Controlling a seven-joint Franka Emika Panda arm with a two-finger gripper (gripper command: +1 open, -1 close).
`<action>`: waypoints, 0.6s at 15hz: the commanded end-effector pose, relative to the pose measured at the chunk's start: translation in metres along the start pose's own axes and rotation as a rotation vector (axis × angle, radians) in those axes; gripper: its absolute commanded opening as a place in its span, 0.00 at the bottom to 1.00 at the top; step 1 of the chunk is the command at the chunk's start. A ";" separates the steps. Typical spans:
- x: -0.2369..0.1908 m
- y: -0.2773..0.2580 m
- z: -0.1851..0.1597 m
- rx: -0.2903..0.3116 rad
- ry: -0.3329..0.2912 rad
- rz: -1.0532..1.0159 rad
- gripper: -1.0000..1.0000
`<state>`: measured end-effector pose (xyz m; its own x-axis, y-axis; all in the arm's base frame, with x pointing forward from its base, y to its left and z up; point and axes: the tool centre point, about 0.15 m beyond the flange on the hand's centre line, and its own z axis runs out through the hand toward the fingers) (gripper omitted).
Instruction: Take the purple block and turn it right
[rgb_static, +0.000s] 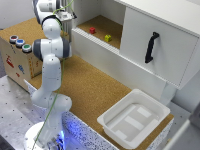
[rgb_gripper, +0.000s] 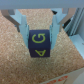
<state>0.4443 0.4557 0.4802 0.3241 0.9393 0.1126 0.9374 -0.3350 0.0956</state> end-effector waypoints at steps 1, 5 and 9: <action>0.016 -0.005 0.011 0.085 -0.067 0.091 0.00; 0.027 -0.023 0.012 0.054 -0.102 0.418 0.00; 0.010 -0.037 0.016 -0.005 -0.113 0.790 0.00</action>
<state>0.4271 0.4713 0.4641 0.7339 0.6711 0.1046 0.6760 -0.7368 -0.0159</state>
